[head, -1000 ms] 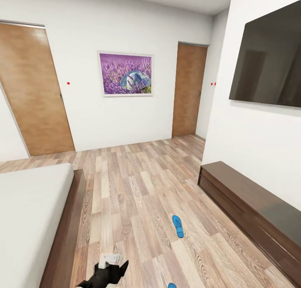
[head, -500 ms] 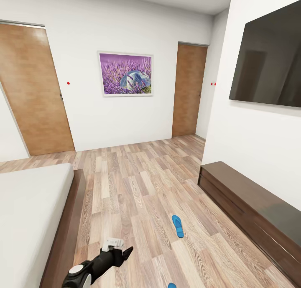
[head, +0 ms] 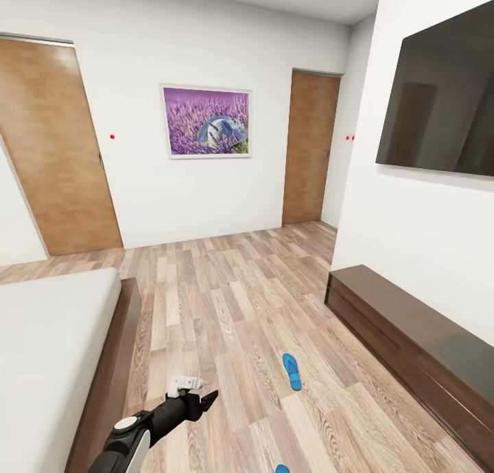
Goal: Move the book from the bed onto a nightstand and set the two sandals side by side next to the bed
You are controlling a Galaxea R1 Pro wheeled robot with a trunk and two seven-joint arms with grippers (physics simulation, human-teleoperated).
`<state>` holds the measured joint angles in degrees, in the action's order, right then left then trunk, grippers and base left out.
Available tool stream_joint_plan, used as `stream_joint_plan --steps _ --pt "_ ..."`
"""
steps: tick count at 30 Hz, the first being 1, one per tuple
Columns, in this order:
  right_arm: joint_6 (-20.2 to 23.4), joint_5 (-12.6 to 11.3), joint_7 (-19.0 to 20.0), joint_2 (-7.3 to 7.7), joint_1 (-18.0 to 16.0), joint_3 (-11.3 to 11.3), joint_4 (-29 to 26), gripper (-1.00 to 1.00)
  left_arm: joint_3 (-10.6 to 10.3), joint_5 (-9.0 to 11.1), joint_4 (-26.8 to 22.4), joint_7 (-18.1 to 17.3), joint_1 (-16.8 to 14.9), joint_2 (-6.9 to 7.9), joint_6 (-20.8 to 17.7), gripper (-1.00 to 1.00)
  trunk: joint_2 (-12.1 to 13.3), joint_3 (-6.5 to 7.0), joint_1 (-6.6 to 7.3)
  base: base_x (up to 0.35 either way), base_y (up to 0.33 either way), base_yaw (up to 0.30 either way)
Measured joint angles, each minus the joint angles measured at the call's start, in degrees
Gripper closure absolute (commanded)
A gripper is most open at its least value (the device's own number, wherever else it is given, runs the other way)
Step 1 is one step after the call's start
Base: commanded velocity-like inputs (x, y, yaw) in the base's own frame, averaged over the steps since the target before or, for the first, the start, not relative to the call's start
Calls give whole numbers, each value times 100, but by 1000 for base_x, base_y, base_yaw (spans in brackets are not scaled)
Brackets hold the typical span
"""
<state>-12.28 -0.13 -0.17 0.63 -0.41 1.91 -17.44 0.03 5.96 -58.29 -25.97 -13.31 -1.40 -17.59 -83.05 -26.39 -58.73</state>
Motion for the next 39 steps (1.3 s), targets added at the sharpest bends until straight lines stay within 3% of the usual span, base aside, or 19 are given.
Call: stream_joint_plan --steps 13,22,27,29,30,33,39 --pt "47 2 7 27 -4 12 -134 -100 4 3 6 -6 -3 0 1 -100 0 0 0 0 0 0" --pt "390 16 -6 19 -14 29 -1128 -100 -11 3 6 -2 -3 -5 5 -100 0 0 0 0 0 0" --pt "1223 14 -4 14 -20 33 -1903 -100 -19 2 6 0 -3 -8 8 -100 0 0 0 0 0 0" --pt "1911 12 -4 12 -26 34 -2224 -100 -21 3 7 -1 -3 -8 8 -100 0 0 0 0 0 0" --pt "2719 8 -1 5 -46 34 -2493 -100 -22 3 7 4 -3 -9 10 -100 0 1 0 0 0 0" --pt "3209 6 -4 -18 -198 33 -2686 -100 -28 2 7 6 -3 -9 11 -100 0 1 0 0 0 0" --pt "3516 -3 -8 -130 -927 -1 -2781 -100 -28 2 7 11 -3 -10 11 -100 0 1 0 0 0 0"
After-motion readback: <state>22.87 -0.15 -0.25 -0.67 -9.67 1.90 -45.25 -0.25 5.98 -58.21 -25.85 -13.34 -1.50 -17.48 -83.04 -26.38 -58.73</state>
